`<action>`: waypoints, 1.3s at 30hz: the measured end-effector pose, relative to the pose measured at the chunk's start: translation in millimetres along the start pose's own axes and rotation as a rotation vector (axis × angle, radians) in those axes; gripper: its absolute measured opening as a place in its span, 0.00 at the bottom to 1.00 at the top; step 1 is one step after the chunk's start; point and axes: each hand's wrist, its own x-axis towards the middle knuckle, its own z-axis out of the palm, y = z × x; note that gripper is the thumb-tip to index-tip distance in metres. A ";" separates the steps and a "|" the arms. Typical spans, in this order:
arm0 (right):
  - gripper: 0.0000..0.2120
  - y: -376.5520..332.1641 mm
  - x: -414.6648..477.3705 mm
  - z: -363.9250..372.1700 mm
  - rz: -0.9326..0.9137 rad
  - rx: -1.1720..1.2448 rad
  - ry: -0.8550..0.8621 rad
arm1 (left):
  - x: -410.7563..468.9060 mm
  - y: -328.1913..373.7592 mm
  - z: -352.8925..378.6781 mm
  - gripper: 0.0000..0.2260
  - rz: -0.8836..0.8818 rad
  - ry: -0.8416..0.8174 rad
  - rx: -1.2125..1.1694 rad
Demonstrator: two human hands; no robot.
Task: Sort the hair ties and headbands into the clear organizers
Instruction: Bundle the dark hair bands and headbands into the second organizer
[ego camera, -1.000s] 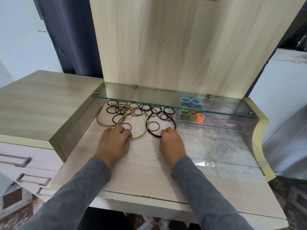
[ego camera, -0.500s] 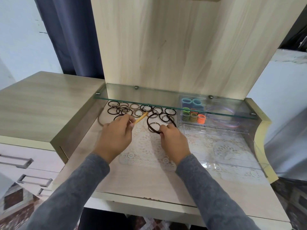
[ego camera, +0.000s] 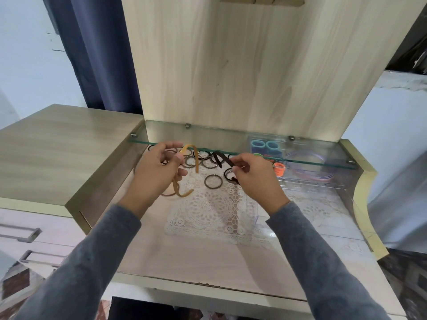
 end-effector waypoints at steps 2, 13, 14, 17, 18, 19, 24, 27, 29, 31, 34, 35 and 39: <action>0.09 -5.3 3.9 -5.7 0.006 0.116 -0.011 | -0.8 4.8 0.7 0.08 -0.013 -0.025 -0.036; 0.06 -35.1 10.6 -6.0 0.122 0.550 -0.148 | 3.0 9.7 5.2 0.09 -0.221 -0.117 -0.160; 0.06 -37.1 10.4 -5.6 0.140 0.589 -0.165 | 3.1 10.0 4.9 0.10 -0.240 -0.130 -0.185; 0.08 -42.3 10.3 -3.3 0.211 0.731 -0.212 | 4.2 9.6 3.5 0.11 -0.270 -0.148 -0.258; 0.08 -43.4 10.0 -1.6 0.230 0.758 -0.221 | 4.8 9.2 3.1 0.12 -0.274 -0.148 -0.275; 0.09 -44.4 9.5 0.2 0.246 0.780 -0.230 | 5.0 8.8 3.2 0.12 -0.276 -0.149 -0.291; 0.08 -48.3 6.2 13.3 0.286 0.826 -0.262 | 6.6 5.4 3.7 0.13 -0.289 -0.156 -0.349; 0.08 -51.0 3.9 20.0 0.284 0.842 -0.278 | 7.9 2.3 2.9 0.13 -0.294 -0.152 -0.359; 0.09 -52.6 1.9 23.1 0.286 0.848 -0.281 | 8.1 1.3 2.3 0.13 -0.295 -0.151 -0.363; 0.09 -53.3 0.5 25.4 0.289 0.857 -0.282 | 7.2 1.0 2.0 0.13 -0.299 -0.153 -0.368; 0.08 -53.5 -0.1 26.3 0.288 0.861 -0.287 | 5.4 1.8 3.0 0.12 -0.316 -0.136 -0.389; 0.08 -53.3 0.0 26.7 0.289 0.862 -0.288 | 5.0 2.1 3.5 0.13 -0.328 -0.128 -0.405; 0.08 -52.6 -0.4 28.4 0.289 0.858 -0.301 | 3.6 2.6 4.2 0.13 -0.393 -0.151 -0.439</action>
